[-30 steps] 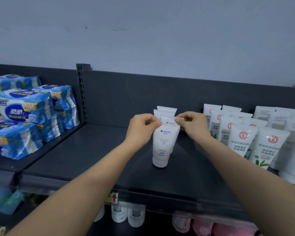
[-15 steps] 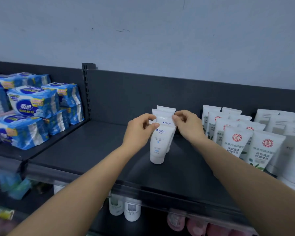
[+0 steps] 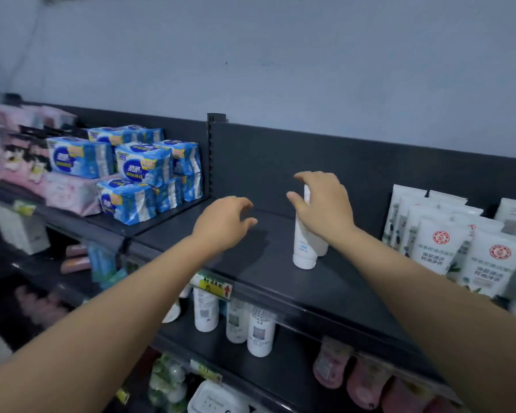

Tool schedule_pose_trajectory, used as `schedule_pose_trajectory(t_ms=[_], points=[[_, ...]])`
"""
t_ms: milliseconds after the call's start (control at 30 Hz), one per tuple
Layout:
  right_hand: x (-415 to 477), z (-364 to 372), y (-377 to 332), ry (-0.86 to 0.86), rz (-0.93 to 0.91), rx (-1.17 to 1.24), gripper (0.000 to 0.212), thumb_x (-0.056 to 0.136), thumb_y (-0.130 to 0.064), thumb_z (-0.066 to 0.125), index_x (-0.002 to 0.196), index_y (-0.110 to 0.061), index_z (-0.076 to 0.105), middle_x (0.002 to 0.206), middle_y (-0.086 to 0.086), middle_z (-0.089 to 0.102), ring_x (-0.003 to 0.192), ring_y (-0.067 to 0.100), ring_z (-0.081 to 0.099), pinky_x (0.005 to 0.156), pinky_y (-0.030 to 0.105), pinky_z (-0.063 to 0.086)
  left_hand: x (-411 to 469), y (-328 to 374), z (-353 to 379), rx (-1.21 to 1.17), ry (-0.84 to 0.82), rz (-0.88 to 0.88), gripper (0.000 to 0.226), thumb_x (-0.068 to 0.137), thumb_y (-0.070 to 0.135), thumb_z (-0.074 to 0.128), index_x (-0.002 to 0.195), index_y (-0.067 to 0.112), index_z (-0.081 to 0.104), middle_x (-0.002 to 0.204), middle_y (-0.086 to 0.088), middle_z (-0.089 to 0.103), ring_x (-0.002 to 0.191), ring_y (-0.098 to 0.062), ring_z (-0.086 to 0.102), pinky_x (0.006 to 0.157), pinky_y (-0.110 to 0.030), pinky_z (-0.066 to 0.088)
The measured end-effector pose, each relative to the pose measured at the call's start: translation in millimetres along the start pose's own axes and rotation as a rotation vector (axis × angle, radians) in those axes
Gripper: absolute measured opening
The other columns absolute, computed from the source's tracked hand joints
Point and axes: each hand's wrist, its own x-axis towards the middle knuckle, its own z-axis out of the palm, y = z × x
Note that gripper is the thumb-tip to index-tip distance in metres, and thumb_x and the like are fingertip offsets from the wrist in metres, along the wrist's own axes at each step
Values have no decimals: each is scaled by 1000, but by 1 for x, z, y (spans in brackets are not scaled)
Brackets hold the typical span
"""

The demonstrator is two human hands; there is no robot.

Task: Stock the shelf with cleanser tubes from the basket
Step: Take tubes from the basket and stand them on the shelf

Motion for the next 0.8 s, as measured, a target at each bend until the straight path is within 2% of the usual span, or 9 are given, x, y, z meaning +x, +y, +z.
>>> schedule_pose_trajectory(t_ms=[133, 333, 467, 800], points=[[-12, 12, -38, -95, -132, -31, 47, 91, -39, 58, 133, -18, 53, 127, 5, 59, 123, 28, 46, 98, 39, 38, -39, -27, -28, 242, -64, -118, 49, 92, 39, 58, 133, 14, 51, 131, -7, 54, 120, -28, 51, 94, -41, 46], [-33, 35, -95, -246, -275, -48, 47, 93, -40, 54, 135, -20, 49, 129, 4, 58, 123, 27, 46, 98, 40, 38, -102, -64, -66, 467, -100, -266, 41, 90, 37, 58, 122, 12, 54, 121, -10, 56, 115, -31, 53, 89, -42, 47], [-50, 55, -140, -353, -369, -36, 49, 94, -42, 53, 137, -20, 46, 127, 6, 57, 122, 28, 46, 96, 41, 40, -148, -92, -92, 523, -99, -390, 43, 91, 39, 56, 125, 13, 53, 123, -9, 56, 117, -30, 53, 90, -41, 46], [-89, 115, -269, -537, -578, 37, 46, 93, -41, 54, 133, -19, 49, 131, 8, 54, 123, 30, 44, 98, 40, 38, -256, -181, -149, 587, -116, -660, 29, 91, 34, 55, 111, 13, 57, 113, -7, 58, 110, -28, 55, 79, -38, 46]])
